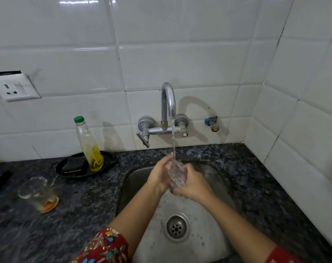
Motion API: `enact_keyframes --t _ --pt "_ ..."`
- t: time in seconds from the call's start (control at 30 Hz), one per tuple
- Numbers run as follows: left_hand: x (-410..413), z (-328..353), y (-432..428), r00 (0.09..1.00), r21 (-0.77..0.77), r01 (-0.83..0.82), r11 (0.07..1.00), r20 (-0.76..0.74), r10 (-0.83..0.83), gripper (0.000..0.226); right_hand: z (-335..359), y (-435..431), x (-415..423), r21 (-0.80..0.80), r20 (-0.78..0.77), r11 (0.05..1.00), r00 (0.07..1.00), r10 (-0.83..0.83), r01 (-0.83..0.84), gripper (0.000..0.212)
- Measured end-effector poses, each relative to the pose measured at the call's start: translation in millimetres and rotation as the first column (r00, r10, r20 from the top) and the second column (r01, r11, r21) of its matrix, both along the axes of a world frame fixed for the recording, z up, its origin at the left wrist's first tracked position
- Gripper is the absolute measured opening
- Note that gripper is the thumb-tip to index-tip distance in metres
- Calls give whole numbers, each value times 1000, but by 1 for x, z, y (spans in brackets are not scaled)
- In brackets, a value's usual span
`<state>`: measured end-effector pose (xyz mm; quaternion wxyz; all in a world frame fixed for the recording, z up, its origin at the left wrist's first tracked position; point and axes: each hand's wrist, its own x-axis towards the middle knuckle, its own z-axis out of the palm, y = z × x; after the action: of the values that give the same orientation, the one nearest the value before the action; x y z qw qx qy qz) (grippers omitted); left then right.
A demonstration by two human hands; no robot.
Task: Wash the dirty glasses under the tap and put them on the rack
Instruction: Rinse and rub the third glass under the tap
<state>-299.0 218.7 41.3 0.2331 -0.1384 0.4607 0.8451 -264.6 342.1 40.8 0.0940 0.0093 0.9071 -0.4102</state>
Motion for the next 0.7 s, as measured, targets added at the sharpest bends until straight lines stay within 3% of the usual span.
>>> enact_keyframes --t 0.07,0.1,0.23,0.3,0.37,0.4,0.47,0.53,0.63,0.7 --pt "4 3 6 997 -210 -32 977 -73 17 28 -10 2 8 -75 15 997 1000 -21 22 59" --pt "4 2 5 995 -242 -19 970 -101 -6 28 -11 3 10 -163 44 986 999 -29 36 55" --pt "1 0 -4 979 -105 159 982 -113 -171 38 -3 9 15 -608 273 790 956 109 84 31" --pt "2 -1 -1 987 -214 52 976 -135 -82 33 -4 2 14 -576 249 811 967 55 102 36" --pt "8 6 5 980 -376 -105 921 -197 31 26 -6 -7 12 -401 117 908 990 -83 123 43" --pt "11 8 7 975 -398 -106 911 -220 17 27 -9 -10 10 -394 108 909 989 -105 140 45" --pt "11 15 4 976 -405 -74 911 -216 -17 34 -14 -10 8 -524 202 837 978 -57 157 48" --pt "9 23 -2 972 -472 -151 868 -232 43 34 -15 -5 6 -598 258 782 966 -16 173 49" --pt "-4 29 -15 913 -600 -373 707 -375 163 41 -13 -4 -3 -592 182 790 981 -60 158 53" --pt "-17 35 -22 875 -596 -447 666 -445 189 57 -12 -10 -6 -562 161 817 986 -45 129 56"
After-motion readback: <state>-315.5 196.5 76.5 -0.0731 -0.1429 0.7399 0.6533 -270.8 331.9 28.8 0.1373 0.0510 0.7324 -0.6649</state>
